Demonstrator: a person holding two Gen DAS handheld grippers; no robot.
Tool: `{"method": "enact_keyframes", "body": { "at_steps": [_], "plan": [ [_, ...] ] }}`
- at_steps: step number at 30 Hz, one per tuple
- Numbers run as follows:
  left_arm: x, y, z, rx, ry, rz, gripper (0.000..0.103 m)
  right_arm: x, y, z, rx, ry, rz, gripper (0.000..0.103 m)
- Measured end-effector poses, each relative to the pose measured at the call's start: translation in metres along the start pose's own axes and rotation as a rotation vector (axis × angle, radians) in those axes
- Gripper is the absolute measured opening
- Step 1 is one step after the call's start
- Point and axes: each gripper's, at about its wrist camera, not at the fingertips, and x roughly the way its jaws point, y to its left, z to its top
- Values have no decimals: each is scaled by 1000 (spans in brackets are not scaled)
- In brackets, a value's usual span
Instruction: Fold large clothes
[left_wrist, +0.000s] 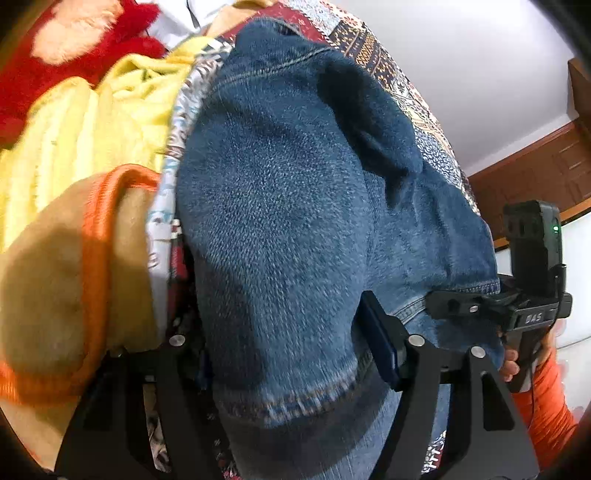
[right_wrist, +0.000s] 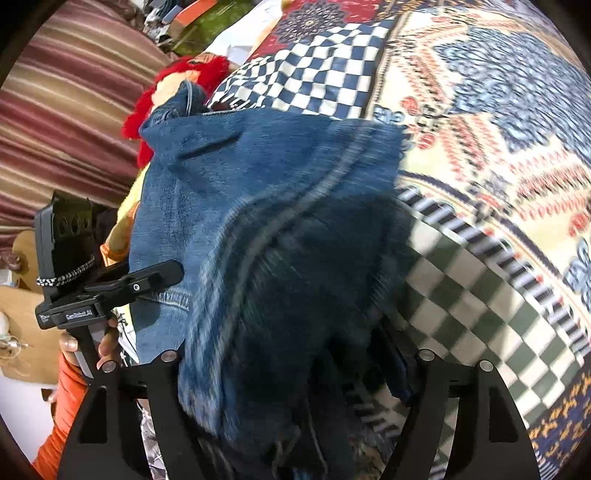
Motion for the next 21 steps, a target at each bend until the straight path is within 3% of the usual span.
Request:
{"method": "enact_keyframes", "body": {
  "at_steps": [3, 7, 11, 14, 16, 21],
  "plan": [
    [-21, -14, -7, 53, -46, 72, 68, -19, 6, -11, -27, -24, -48, 73],
    [-47, -37, -18, 190, -100, 238, 68, -48, 14, -24, -125, -62, -164, 74],
    [-59, -57, -17, 309, -170, 359, 68, -77, 27, -31, -200, -128, -237, 74],
    [-66, -71, -8, 364, -236, 399, 71, -100, 40, -34, -246, -224, -281, 74],
    [-62, -73, 6, 368, -276, 421, 78, -114, 45, -32, -258, -292, -295, 74],
    [-42, -75, 38, 366, -305, 463, 79, -109, 55, -5, -259, -371, -287, 75]
  ]
}}
